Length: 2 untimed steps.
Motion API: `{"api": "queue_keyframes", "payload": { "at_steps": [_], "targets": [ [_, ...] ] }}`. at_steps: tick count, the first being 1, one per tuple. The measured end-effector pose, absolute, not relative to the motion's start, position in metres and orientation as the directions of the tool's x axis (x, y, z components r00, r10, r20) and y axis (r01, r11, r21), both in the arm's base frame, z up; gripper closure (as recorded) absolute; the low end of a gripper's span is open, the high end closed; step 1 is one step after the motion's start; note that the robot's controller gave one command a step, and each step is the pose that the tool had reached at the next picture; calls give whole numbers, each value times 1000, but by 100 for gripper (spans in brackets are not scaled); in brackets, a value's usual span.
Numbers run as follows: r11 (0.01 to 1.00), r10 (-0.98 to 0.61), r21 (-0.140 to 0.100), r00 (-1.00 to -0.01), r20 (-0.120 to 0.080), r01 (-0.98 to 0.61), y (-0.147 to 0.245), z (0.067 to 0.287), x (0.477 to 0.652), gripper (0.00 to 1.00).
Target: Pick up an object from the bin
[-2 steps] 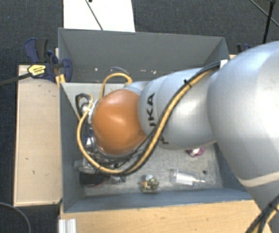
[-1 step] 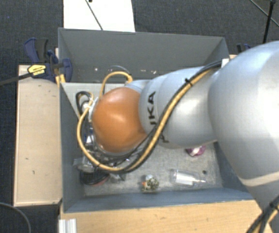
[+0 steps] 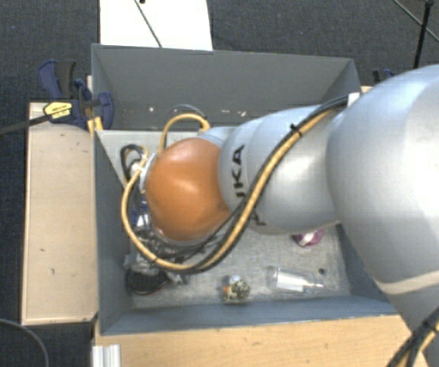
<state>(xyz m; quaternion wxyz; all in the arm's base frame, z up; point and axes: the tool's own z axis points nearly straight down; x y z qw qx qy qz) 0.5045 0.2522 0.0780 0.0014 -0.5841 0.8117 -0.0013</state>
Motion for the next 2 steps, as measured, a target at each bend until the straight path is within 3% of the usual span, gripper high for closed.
{"api": "queue_keyframes", "payload": {
  "at_steps": [2],
  "targets": [
    [341, -940, -4, -341, -3, -940, 249, 104, 507, 100]
  ]
}}
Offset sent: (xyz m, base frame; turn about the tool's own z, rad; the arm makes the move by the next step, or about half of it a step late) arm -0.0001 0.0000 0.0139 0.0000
